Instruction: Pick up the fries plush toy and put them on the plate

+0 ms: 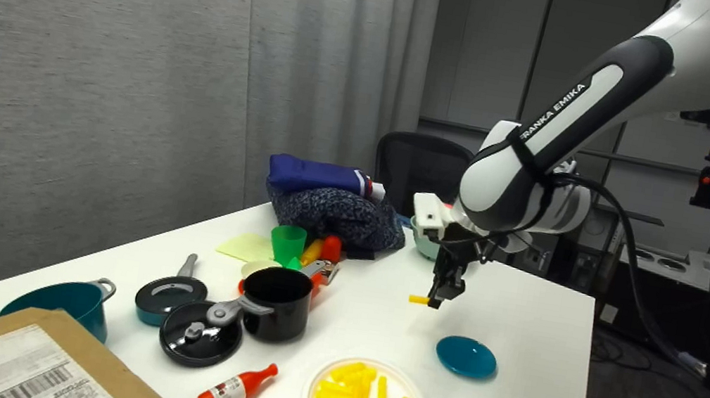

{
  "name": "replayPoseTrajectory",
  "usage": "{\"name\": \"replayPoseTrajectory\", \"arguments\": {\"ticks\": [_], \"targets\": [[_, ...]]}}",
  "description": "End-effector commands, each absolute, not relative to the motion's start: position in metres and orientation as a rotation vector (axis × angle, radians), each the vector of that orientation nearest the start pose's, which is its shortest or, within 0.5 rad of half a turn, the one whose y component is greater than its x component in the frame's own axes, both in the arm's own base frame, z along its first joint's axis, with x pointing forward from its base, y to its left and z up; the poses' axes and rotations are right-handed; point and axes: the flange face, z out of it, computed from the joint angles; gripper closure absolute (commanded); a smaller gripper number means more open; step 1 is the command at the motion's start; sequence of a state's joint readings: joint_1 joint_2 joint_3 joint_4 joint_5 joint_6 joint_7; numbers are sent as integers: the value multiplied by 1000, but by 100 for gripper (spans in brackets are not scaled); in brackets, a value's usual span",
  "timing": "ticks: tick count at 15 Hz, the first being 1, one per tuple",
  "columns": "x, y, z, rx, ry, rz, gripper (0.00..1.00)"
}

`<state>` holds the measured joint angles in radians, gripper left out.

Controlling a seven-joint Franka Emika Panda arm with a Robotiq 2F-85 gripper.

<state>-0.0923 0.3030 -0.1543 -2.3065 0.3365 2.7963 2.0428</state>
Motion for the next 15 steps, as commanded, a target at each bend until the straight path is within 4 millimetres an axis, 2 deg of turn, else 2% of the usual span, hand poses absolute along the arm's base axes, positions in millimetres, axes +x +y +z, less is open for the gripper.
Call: {"name": "replayPoseTrajectory", "arguments": {"ticks": [1, 6, 7, 10, 15], "targets": [[523, -149, 234, -809, 2815, -65, 85], [522, -150, 233, -812, 2816, -66, 85], [527, -145, 234, -833, 2795, -69, 96], [551, -104, 229, -967, 2736, -35, 96], [583, -8, 217, -1344, 2603, 131, 96]]}}
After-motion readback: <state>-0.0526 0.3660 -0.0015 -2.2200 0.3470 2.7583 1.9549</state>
